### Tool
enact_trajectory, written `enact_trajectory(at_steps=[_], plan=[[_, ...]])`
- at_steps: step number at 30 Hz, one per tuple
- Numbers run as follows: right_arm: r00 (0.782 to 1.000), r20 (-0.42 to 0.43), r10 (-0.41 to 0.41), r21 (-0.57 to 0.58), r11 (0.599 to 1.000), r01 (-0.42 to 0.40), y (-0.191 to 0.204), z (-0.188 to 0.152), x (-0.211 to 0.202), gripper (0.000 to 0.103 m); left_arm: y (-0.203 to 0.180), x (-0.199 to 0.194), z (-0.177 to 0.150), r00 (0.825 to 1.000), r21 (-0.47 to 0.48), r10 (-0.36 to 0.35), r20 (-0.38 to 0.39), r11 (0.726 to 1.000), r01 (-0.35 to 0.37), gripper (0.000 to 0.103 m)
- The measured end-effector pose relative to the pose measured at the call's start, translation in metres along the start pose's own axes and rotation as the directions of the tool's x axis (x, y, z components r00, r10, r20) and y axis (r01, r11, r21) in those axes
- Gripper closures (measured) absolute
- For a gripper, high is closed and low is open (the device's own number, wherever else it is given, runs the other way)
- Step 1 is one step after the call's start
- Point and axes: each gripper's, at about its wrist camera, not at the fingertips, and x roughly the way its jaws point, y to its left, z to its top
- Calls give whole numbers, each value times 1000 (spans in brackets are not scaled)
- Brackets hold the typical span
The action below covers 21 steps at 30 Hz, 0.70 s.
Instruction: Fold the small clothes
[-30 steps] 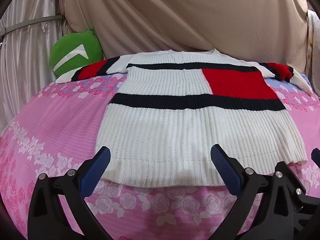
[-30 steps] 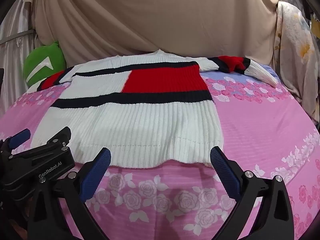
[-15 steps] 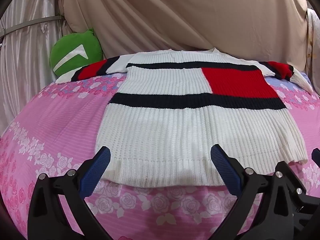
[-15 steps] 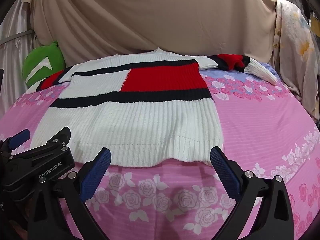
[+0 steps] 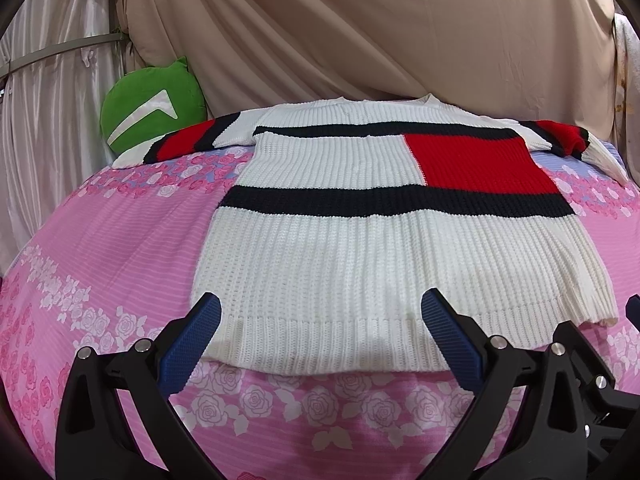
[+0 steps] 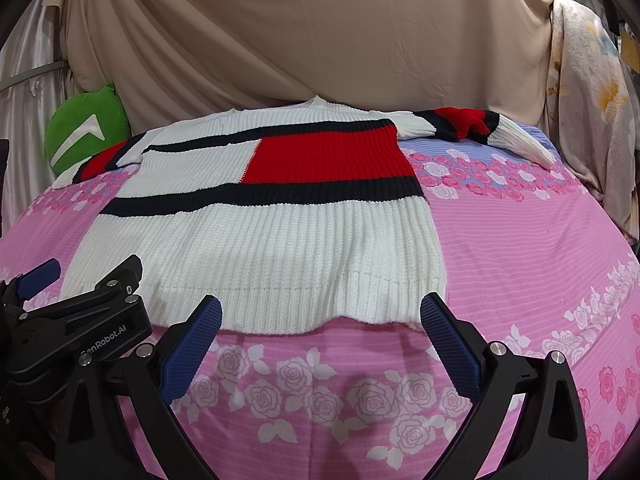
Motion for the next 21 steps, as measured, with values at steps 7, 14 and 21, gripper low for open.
enact_trajectory(at_steps=[7, 14, 21], plan=[[1000, -2, -4, 0, 1000, 4, 0, -1, 4, 5, 0, -1, 0, 1000, 4, 7, -2, 1000, -7, 5], [1000, -3, -5, 0, 1000, 5, -1, -2, 3, 5, -1, 0, 0, 1000, 6, 8, -3, 1000, -8, 5], [1000, -3, -5, 0, 1000, 5, -1, -1, 3, 5, -1, -1, 0, 1000, 8, 9, -4, 1000, -9, 5]])
